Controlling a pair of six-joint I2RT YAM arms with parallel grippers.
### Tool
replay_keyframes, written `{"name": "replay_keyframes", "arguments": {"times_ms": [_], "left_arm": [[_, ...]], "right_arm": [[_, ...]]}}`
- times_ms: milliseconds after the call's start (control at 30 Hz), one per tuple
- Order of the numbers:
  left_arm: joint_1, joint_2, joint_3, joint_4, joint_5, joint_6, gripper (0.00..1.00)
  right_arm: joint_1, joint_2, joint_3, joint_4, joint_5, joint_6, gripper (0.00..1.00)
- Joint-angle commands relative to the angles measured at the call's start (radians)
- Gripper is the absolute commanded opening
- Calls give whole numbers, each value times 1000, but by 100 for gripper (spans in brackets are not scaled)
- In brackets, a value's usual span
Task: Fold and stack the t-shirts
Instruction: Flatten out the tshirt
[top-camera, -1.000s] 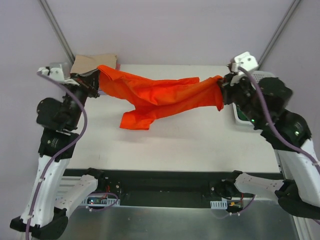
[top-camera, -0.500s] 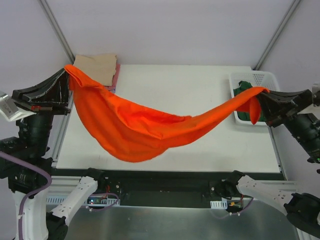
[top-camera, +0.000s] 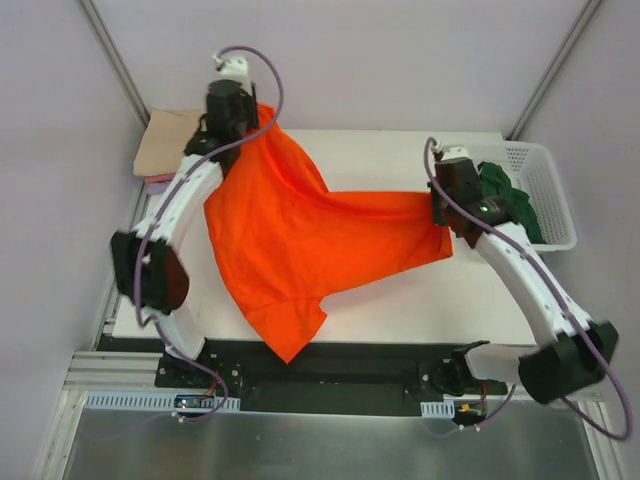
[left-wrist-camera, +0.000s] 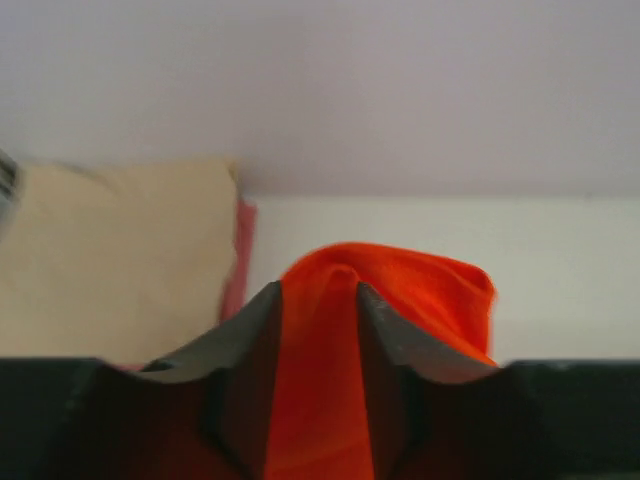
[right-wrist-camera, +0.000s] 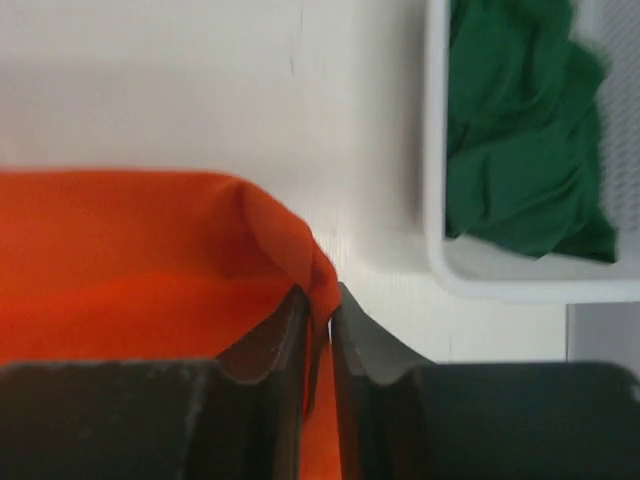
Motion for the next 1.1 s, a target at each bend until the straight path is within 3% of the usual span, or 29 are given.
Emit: {"name": "replay_keyframes", "arguments": {"times_ms": [0,33,133,267,300,567,733,900,1067], "left_arm": [[3,223,74,-206,-24,-33,59],[2,259,83,-226,-24,-47,78],[-1,281,63,-257,-7,-92,99],[-1,204,-26,-260,42,-158,99],[-1,174,-58,-262,63,-179,99],[-1,-116,-441,-263,367,-385,99],[-30,-238,-682,-260,504,-513,99],[-116,-184,-800,-230,526,-564,99],[-112,-14,-758,-226,490,-523,99]], "right_arm": [[-109,167,-134,48,-230,127,22],[-121,204,-131,43,-233,123,30],[-132,287,-83,-1,-210,112,59],[-132,280,-82,5,-261,104,88],[-134,263,-92,16,-276,109,99],[-137,28,-321,223,-416,169,96],[-138,45,-412,303,-549,183,96],[-137,177,-425,387,-626,248,96],[-126,319,-393,382,-611,252,96]]}}
